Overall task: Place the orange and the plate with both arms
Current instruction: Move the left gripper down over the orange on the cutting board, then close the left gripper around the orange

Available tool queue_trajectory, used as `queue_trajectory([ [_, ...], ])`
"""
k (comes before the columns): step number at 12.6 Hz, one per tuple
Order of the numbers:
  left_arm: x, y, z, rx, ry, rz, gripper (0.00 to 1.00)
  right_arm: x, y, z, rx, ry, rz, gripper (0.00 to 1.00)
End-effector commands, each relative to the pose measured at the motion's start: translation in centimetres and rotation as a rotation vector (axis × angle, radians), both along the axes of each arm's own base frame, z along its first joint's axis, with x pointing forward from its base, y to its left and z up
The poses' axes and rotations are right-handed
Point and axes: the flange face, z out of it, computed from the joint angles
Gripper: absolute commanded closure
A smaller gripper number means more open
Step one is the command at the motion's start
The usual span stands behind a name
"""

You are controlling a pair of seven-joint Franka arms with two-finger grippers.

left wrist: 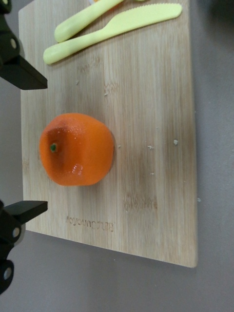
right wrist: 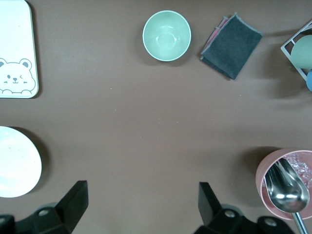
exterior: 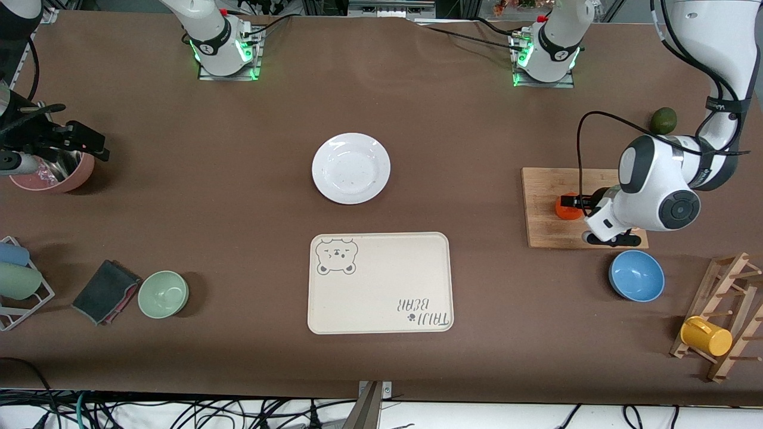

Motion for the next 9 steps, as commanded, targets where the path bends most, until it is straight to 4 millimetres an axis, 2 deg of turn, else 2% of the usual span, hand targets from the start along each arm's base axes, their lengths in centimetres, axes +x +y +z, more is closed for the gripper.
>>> queue_trajectory([
  [1,-1.4,-0.2,-0.7,0.015,-0.013,-0.033,0.00,-0.2,0.1,0.2,0.015,-0.001,-0.007,0.00],
  [3,-1.6,-1.2,-1.7,0.013,0.003,-0.051,0.00,-0.2,0.3,0.1,0.016,0.002,-0.004,0.00],
  [9,-1.7,-1.0,-3.0,0.027,0.022,-0.092,0.00,-0.2,0.3,0.2,0.016,0.002,-0.003,0.00],
])
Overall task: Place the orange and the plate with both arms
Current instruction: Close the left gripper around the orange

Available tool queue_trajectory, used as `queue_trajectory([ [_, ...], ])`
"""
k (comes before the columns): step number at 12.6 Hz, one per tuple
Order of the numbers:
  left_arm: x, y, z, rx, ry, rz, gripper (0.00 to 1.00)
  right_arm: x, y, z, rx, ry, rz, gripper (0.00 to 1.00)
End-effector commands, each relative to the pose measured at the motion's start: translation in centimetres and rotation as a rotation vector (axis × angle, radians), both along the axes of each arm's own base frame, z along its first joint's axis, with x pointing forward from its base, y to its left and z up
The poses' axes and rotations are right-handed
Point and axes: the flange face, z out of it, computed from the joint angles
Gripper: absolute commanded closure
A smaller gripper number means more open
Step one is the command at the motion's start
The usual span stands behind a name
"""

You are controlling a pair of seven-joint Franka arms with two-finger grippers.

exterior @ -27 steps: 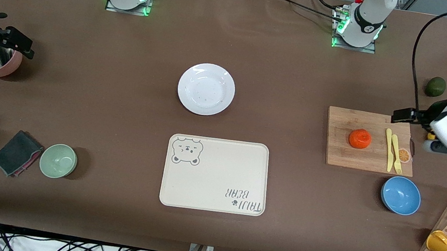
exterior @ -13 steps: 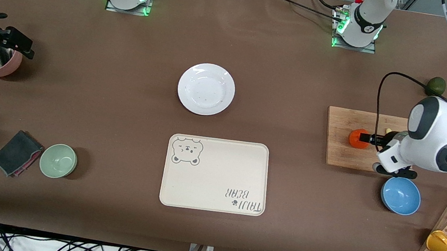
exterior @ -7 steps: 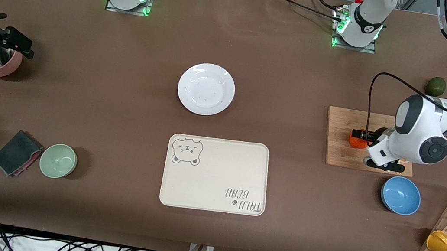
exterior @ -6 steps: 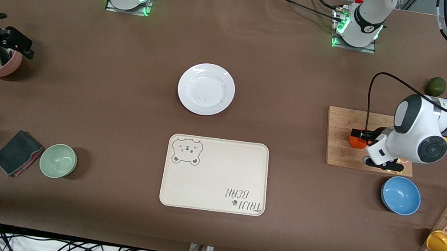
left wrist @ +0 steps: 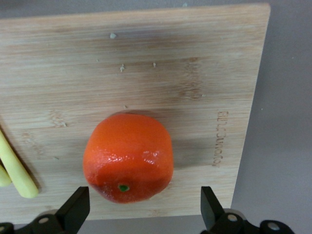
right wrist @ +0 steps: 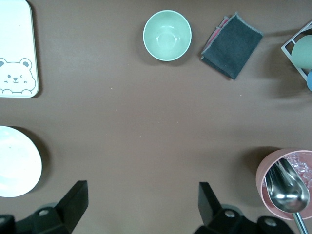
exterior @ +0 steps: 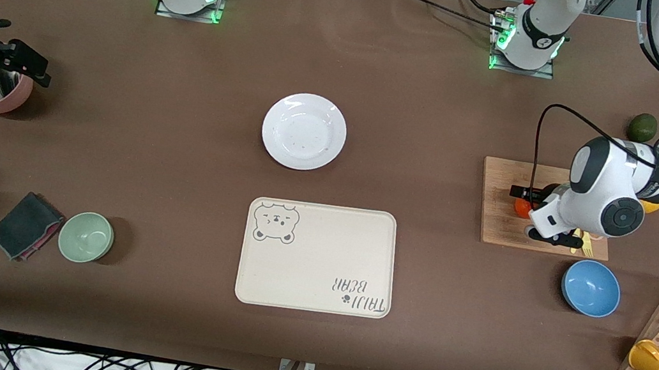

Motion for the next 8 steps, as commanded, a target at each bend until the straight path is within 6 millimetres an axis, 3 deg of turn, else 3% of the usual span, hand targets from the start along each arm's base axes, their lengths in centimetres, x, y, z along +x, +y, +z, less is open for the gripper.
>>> queue_trajectory([
  [1,-0.07,0.69,-0.48,0.032,-0.003,-0.056,0.00,-0.20,0.19,0.18,0.015,0.002,-0.005,0.00],
  [8,0.06,0.92,-1.02,0.016,0.006,-0.071,0.00,-0.20,0.28,0.18,0.015,0.002,-0.004,0.00],
])
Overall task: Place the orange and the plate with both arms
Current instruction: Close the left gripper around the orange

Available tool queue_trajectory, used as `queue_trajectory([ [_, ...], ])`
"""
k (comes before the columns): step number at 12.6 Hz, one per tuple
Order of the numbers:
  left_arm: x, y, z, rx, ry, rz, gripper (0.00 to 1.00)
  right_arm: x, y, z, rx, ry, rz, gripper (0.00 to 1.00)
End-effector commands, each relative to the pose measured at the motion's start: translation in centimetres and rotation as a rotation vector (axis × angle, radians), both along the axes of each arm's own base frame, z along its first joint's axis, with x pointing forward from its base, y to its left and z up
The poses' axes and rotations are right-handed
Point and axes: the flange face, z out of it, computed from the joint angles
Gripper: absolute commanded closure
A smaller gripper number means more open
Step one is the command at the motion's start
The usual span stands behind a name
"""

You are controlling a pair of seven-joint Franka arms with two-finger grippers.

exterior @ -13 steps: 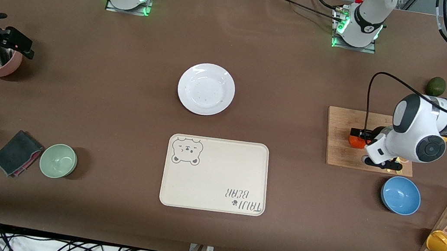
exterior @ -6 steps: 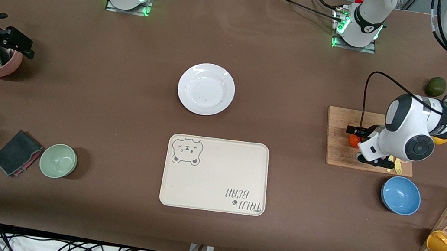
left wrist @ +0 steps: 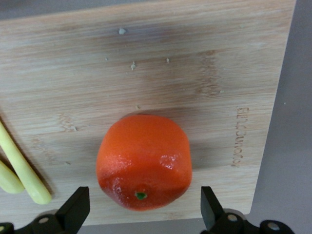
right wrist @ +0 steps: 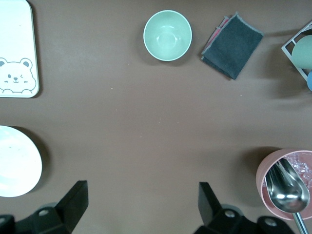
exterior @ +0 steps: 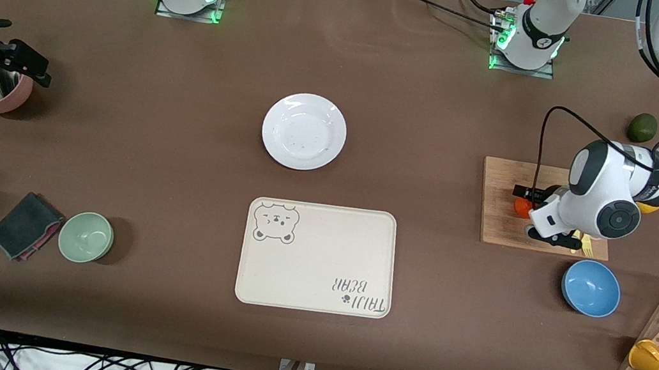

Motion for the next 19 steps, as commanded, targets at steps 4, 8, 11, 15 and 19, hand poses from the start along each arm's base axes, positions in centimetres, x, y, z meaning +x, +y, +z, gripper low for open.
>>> queue_trajectory([
  [4,0.8,0.4,-0.9,-0.001,-0.013,-0.012,0.00,-0.2,0.2,0.2,0.015,0.002,-0.004,0.00],
  [8,1.0,0.5,-1.9,-0.005,-0.015,-0.007,0.05,-0.2,0.2,0.3,0.015,0.001,-0.004,0.00],
  [11,1.8,0.9,-2.3,-0.009,-0.027,0.000,0.06,-0.2,0.2,0.3,0.015,-0.001,-0.004,0.00],
  [15,2.0,1.4,-2.6,-0.011,-0.027,0.010,0.19,-0.2,0.5,0.3,0.015,-0.001,0.000,0.00],
  [19,2.1,1.3,-2.5,-0.011,-0.029,0.017,0.49,-0.2,0.3,0.3,0.015,-0.002,-0.003,0.00],
])
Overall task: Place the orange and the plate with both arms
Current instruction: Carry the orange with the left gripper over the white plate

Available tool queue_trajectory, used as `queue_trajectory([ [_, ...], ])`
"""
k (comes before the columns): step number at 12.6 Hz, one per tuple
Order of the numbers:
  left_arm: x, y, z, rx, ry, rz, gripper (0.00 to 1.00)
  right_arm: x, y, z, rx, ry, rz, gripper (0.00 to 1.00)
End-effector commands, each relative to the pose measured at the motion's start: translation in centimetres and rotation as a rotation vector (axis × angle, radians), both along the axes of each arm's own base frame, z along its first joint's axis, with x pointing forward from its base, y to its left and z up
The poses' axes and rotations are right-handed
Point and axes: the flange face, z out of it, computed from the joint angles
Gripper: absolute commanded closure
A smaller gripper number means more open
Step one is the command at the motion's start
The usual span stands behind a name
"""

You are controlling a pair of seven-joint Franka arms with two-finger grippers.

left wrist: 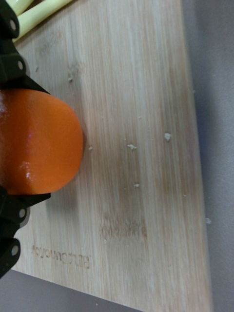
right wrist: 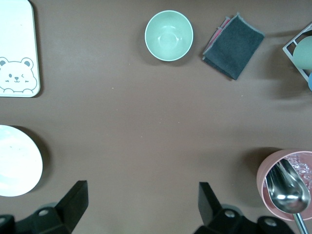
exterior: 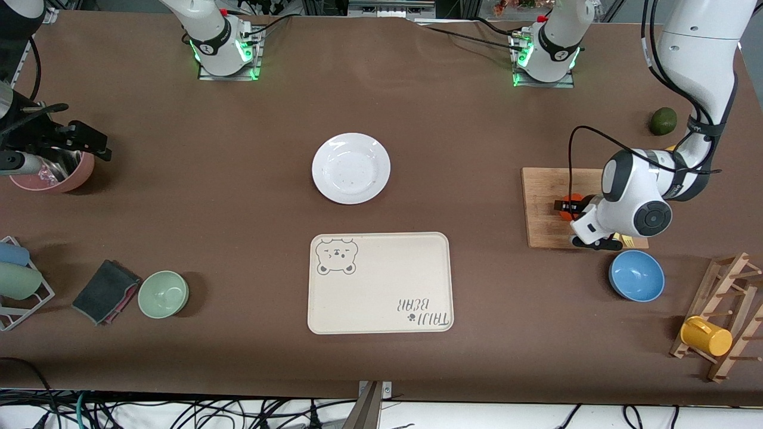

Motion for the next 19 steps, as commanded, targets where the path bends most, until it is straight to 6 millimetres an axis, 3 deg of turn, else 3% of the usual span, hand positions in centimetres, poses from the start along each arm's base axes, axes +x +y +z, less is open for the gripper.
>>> queue_trajectory([
  [1,0.7,0.2,0.0,0.004,-0.008,0.009,0.59,-0.2,0.1,0.3,0.015,-0.002,-0.007,0.00],
  [4,1.6,-0.3,1.2,-0.029,-0.033,0.069,0.66,-0.2,0.1,0.2,0.015,0.001,-0.007,0.00],
  [6,1.8,-1.9,1.8,-0.093,-0.039,0.120,0.91,-0.2,0.1,0.2,0.015,0.001,-0.007,0.00],
  [7,1.9,-4.0,2.2,-0.119,-0.043,0.096,0.91,-0.2,0.1,0.2,0.015,0.001,-0.007,0.00],
  [9,1.9,-9.5,3.3,-0.163,-0.050,0.031,0.95,-0.2,0.1,0.3,0.015,0.001,-0.007,0.00],
  [12,0.2,-20.0,4.2,-0.138,-0.044,0.024,0.95,-0.2,0.1,0.2,0.015,0.001,-0.008,0.00],
  [14,-1.4,-26.1,4.8,-0.111,-0.047,0.049,0.95,-0.2,0.1,0.3,0.015,0.001,-0.007,0.00],
  [16,-4.1,-34.2,5.8,-0.125,-0.037,0.063,0.95,-0.2,0.1,0.3,0.016,0.001,-0.008,0.00],
  [19,-7.3,-41.5,5.9,-0.096,-0.051,0.180,0.94,-0.2,0.1,0.2,0.015,0.002,-0.007,0.00],
])
